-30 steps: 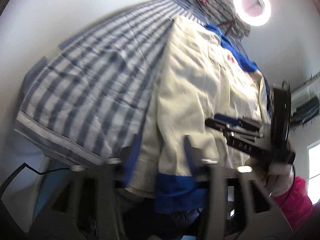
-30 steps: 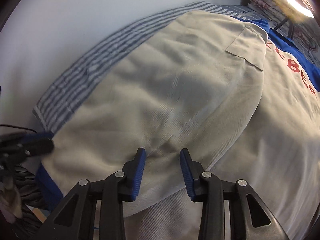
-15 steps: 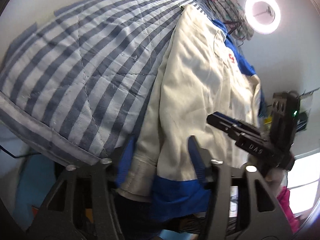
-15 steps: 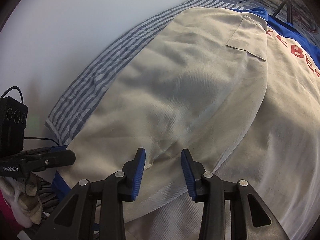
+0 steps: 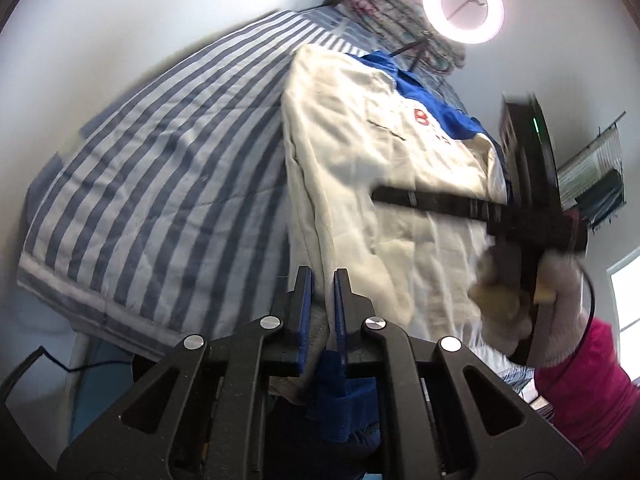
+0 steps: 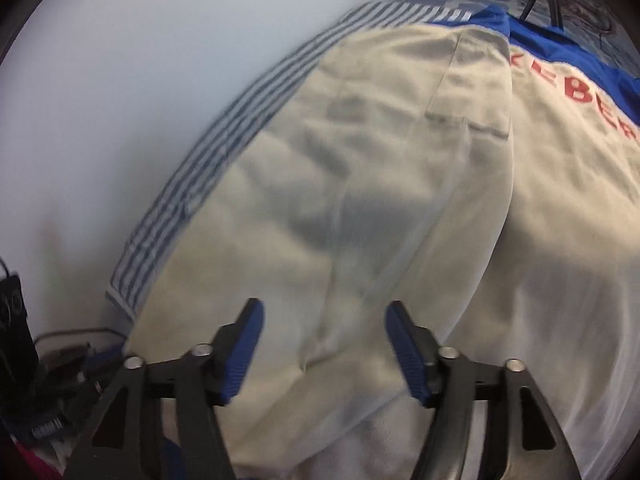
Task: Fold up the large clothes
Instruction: 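Move the right tool to the other jacket side edge and grasp it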
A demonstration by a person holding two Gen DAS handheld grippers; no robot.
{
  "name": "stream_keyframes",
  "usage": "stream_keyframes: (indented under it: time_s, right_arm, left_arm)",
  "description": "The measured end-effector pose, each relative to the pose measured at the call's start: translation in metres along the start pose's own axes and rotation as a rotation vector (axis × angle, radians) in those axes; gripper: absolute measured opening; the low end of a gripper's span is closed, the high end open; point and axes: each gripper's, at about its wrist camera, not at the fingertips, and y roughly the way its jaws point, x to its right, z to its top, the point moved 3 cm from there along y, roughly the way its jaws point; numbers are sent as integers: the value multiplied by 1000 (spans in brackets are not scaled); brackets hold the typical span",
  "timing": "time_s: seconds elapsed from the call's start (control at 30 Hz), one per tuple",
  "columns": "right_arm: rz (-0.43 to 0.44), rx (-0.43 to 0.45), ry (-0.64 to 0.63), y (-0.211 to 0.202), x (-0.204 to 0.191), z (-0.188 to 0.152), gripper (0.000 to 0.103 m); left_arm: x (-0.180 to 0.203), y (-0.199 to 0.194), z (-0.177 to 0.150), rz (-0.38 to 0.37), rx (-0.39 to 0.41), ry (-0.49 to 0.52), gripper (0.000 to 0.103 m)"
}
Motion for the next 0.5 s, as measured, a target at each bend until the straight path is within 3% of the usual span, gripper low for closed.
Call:
stream_keyframes:
  time_s: [0.2, 0.5]
  right_arm:
    - [-9, 25, 19, 7, -15, 59, 80]
    - [-167, -46, -40, 60, -44, 100, 79]
  left_arm:
    - [17, -2, 1, -7, 8, 39, 6]
    - [35, 4, -2, -4, 1, 88, 5]
